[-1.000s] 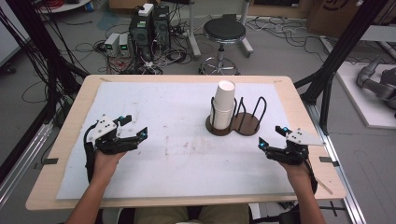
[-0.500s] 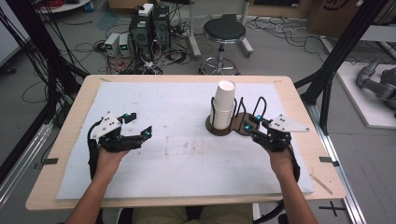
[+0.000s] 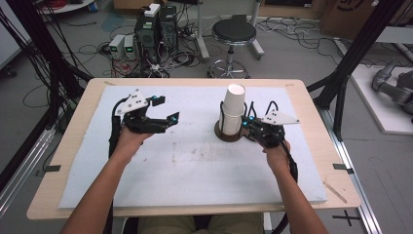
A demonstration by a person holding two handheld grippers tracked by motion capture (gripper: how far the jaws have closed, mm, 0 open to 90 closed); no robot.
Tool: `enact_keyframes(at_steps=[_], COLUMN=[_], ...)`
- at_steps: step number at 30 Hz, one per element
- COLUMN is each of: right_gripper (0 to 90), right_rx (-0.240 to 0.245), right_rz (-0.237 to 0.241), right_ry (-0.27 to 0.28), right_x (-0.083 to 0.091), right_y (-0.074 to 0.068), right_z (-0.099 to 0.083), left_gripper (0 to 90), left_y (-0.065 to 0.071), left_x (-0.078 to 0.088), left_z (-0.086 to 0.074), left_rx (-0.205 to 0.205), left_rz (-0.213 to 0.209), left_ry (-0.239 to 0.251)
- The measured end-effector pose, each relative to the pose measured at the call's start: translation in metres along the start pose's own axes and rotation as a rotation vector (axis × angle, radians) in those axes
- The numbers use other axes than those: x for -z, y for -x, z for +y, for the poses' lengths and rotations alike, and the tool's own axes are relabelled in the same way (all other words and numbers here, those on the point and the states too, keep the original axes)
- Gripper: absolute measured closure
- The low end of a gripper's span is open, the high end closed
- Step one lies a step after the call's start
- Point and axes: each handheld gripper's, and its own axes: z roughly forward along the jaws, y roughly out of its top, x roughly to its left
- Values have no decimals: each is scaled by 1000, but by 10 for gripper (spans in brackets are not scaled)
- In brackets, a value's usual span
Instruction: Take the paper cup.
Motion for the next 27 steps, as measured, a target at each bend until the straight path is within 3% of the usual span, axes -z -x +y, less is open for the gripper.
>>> enact_keyframes(at_steps=[1,3,7,11,27], right_gripper=[900,900,900,900,900], right_rx=[-52,-96,-95,-122,-155], right_rz=[12,22,21,16,6], right_ry=[-11,-51,-85,-104,-148], right_x=[-6,-12,-19,-23,-36], right_y=[0,0,-2,-1,-5], right_z=[2,2,0,-2,0], left_gripper=[192,190,190,190,190], left_y=[-1,-1,-2,-3,-5], left_x=[-6,-18,-38,-50,-54], left_z=[4,12,24,29,31], left_rx=[0,-1,-7,-8,-1], left_rz=[-12,-31,-68,-78,-69], left_ry=[-2,-9,-20,-20,-34])
